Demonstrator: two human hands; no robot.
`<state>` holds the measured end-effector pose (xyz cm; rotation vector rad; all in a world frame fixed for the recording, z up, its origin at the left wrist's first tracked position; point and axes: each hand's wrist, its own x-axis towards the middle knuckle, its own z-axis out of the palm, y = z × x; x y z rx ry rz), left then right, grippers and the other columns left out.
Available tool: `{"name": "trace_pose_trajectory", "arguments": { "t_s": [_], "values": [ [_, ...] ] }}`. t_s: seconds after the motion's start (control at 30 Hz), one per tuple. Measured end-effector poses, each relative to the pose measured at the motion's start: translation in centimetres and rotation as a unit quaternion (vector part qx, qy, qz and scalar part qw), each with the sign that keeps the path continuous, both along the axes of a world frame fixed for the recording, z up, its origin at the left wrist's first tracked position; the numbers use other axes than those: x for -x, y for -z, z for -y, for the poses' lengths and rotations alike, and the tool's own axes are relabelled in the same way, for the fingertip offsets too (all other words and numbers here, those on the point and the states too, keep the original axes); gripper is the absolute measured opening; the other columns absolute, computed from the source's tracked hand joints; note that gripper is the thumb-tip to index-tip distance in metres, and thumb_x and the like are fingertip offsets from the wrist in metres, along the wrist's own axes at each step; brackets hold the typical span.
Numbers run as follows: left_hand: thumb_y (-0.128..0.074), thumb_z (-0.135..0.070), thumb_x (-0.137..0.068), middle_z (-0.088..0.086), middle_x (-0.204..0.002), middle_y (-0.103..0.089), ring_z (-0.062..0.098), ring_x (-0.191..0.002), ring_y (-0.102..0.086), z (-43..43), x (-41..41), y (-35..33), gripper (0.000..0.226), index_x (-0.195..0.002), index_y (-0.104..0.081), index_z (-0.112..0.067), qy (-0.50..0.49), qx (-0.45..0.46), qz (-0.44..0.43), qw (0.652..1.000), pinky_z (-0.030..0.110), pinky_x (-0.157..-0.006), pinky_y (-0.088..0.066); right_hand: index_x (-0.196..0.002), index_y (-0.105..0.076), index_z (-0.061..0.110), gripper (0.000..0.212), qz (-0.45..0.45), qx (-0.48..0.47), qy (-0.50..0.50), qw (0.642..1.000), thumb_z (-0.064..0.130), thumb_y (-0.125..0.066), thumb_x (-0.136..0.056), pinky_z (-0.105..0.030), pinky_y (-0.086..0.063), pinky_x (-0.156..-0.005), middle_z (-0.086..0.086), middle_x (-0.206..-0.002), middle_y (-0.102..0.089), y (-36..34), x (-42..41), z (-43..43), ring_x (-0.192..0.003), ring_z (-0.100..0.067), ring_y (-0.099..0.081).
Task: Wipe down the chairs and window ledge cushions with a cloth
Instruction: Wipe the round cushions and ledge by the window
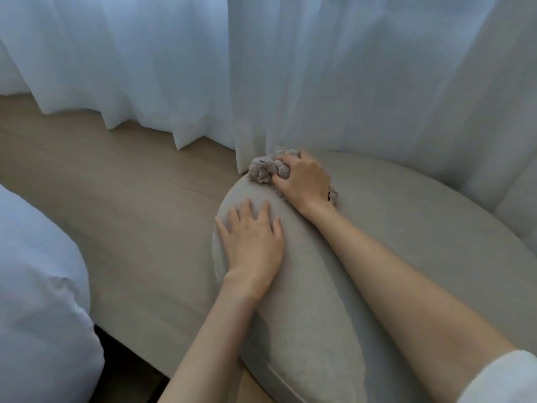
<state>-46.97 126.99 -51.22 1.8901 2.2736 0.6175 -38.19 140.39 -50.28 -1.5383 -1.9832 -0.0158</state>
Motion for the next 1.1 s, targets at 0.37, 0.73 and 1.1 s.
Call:
{"name": "trace_pose_trajectory", "arguments": {
  "t_s": [0.37,0.73,1.1],
  "values": [
    [-0.021,-0.054,-0.094,-0.013,-0.15,-0.023,0.031,-0.141,-0.012,-4.4,-2.9,0.8,0.044,-0.138,-0.029,-0.054,0.074,0.003,-0.051,0.996,0.078,-0.099,0.001,-0.128,-0.058,0.03,0.038,0.05,0.019,0.151,0.987,0.034,-0.057,-0.09,-0.036,-0.045,-0.083,-0.01,-0.124,-0.05,-0.6,-11.0,-6.9,-0.115,-0.032,-0.051],
    [-0.026,-0.052,-0.094,-0.009,-0.145,-0.029,0.031,-0.138,-0.018,-4.5,-3.4,0.6,0.046,-0.138,-0.035,-0.047,0.083,-0.025,-0.053,0.995,0.074,-0.104,-0.005,-0.088,-0.07,0.019,0.021,-0.119,0.085,0.139,0.98,0.037,-0.059,-0.082,-0.027,-0.037,-0.066,-0.009,-0.096,-0.072,-1.6,-10.4,-8.3,-0.096,-0.029,-0.064],
    [-0.024,-0.052,-0.094,-0.009,-0.143,-0.03,0.027,-0.14,-0.019,-4.5,-3.2,0.9,0.046,-0.139,-0.034,-0.048,0.087,-0.036,-0.05,0.994,0.072,-0.106,-0.007,-0.119,-0.065,0.036,0.042,-0.009,0.022,0.046,0.999,0.026,-0.062,-0.079,-0.027,-0.046,-0.078,0.003,-0.118,-0.068,-1.1,-5.6,-7.7,-0.11,-0.023,-0.061]
  ]
}}
